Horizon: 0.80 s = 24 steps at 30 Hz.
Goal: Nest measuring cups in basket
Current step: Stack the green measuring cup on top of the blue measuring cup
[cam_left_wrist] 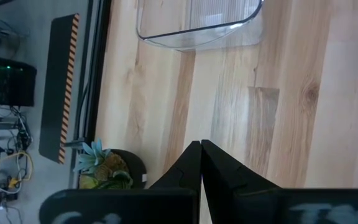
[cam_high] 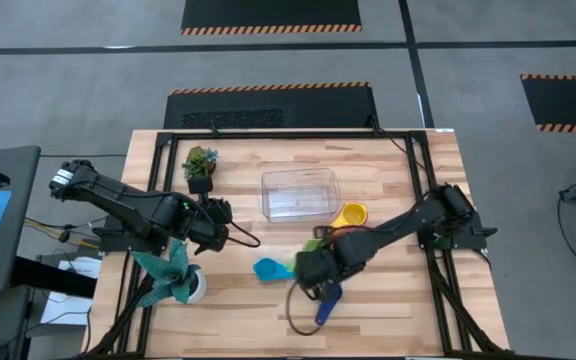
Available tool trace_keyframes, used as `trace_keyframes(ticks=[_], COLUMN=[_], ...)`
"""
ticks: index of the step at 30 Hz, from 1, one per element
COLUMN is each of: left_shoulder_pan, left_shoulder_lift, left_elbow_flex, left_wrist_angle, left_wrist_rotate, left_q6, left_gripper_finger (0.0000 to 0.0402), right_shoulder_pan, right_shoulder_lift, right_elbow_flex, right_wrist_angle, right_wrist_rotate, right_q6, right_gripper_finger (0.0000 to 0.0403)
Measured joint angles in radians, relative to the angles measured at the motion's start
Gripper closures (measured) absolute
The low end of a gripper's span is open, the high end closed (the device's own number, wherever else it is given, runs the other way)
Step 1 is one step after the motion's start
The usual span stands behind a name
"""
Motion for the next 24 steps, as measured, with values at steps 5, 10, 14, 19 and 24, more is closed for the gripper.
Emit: trace_keyframes(ticks=[5, 10, 14, 19, 24], left_shoulder_pan=[0.0, 0.0, 0.0, 0.001, 0.008], left_shoulder_lift=[0.0, 0.0, -0.001, 0.0, 0.0], left_elbow_flex=[0.0, 0.0, 0.0, 0.0, 0.0], left_wrist_angle=[0.0, -0.001, 0.0, 0.003, 0.001], left_wrist_rotate=[0.0, -0.001, -0.004, -0.008, -0.007], left_q6=[0.018, 0.018, 0.013, 0.015, -0.005], left_gripper_finger=[0.0401, 0.0401, 0.0401, 0.0401, 0.0401], right_shoulder_pan=[0.077, 0.116, 0.108, 0.038, -0.074], right_shoulder_lift=[-0.015, -0.108, -0.283, -0.505, -0.596], right_elbow_flex=[0.005, -0.076, -0.238, -0.51, -0.702], right_wrist_angle=[-0.312, -0.412, -0.329, -0.107, 0.029], right_wrist_rotate=[0.01, 0.054, 0.096, 0.088, 0.041], right_q6=[0.08, 0.159, 0.186, 0.022, -0.2], right_gripper_finger=[0.0398, 0.0398, 0.0398, 0.0398, 0.0398])
